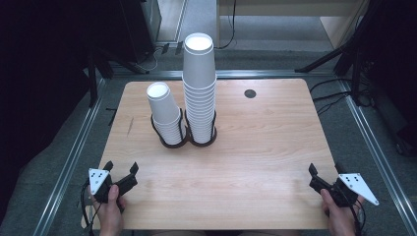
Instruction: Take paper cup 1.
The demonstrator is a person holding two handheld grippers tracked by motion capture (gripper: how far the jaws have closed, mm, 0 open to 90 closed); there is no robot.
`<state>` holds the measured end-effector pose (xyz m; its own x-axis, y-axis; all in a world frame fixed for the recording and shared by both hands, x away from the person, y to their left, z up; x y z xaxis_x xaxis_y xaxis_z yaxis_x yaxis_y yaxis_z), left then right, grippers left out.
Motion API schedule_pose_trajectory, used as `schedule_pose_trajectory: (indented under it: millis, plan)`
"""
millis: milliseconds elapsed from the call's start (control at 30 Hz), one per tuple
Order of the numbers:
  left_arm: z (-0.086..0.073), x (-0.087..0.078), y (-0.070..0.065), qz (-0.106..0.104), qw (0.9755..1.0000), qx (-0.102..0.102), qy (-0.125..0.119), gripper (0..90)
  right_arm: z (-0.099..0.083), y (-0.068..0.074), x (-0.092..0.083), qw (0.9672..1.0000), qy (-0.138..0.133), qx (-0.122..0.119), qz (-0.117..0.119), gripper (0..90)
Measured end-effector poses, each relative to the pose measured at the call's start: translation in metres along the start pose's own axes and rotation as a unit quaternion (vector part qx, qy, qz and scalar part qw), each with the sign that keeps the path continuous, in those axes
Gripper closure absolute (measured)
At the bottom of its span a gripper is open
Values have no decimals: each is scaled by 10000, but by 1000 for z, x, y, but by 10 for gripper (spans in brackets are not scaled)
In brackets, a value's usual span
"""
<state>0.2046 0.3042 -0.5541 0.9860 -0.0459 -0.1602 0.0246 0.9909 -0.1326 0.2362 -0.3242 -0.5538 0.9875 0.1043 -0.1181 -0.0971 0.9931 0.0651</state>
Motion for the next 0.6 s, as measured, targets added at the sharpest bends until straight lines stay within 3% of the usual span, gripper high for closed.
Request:
schedule_pose_trajectory:
  millis: [300, 333, 433, 567, 600]
  plan:
    - [0, 2, 0, -41, 10000, 8, 65, 81, 1, 1, -2, 10000, 62, -33, -40, 135]
    - [1, 2, 0, -126, 9998, 34, 154, 81, 3, 1, -2, 9999, 96, 65, -13, 132]
    - [1, 3, 0, -101, 9997, 59, 225, 81, 4, 4, -3, 9999, 110, 96, 34, 119]
    - [2, 4, -1, -12, 9996, 80, 287, 81, 6, 19, -6, 9995, 102, -164, 239, 97]
    - [2, 4, -4, -24, 9995, 190, 265, 81, 8, 22, -7, 9994, 90, -165, 275, 96]
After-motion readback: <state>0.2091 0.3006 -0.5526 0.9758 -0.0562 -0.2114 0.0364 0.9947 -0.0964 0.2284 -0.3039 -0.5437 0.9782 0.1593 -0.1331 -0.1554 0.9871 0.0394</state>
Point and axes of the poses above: each handheld gripper's, and its own axes: x roughly forward along the jaws, z roughly out of its top, y roughly to its left, the point moved 1 cm from there along x, roughly forward along the jaws, and after that the axes turned 9 degrees about -y, right-handed, at the moved point
